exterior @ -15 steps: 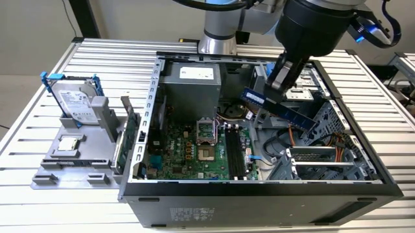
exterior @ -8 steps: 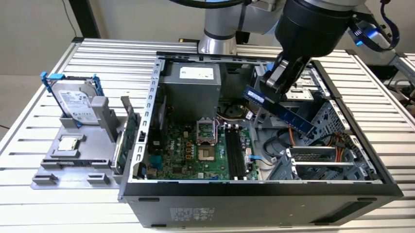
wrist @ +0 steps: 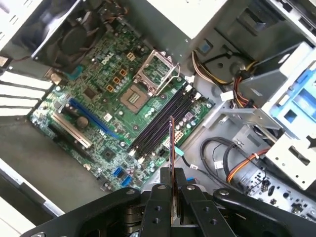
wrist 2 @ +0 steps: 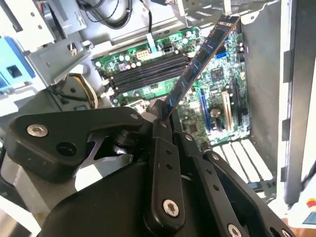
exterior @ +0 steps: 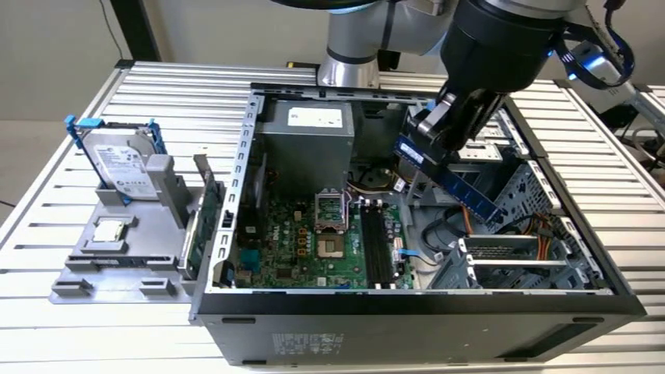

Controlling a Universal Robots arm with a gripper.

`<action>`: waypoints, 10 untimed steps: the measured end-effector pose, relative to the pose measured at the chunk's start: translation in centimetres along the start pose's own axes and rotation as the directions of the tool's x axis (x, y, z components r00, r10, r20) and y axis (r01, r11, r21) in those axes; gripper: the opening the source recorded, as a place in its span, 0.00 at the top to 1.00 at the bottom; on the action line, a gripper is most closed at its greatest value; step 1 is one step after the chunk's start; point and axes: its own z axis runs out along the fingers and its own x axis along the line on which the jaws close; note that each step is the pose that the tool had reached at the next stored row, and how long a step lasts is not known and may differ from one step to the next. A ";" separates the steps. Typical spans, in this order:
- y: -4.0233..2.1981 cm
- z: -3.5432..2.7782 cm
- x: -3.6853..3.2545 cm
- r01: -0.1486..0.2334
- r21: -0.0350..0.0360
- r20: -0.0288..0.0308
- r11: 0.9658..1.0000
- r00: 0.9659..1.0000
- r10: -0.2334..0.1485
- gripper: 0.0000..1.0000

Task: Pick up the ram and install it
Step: 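Insert the ram into the slot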

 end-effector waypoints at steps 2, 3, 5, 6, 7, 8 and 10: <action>0.00 0.02 0.00 -0.036 0.000 0.002 0.999 0.999 0.036 1.00; 0.00 0.03 0.00 -0.055 0.000 0.002 0.999 0.999 0.055 1.00; 0.00 0.04 0.00 -0.091 -0.001 0.004 0.996 0.996 0.091 1.00; 0.00 0.05 0.00 -0.108 -0.001 0.004 0.994 0.994 0.108 1.00; 0.00 0.06 0.00 -0.127 -0.001 0.005 0.992 0.992 0.127 1.00; 0.00 0.06 0.00 -0.144 -0.001 0.006 0.990 0.989 0.144 1.00; 0.00 0.08 0.00 -0.180 -0.002 0.007 0.984 0.984 0.180 1.00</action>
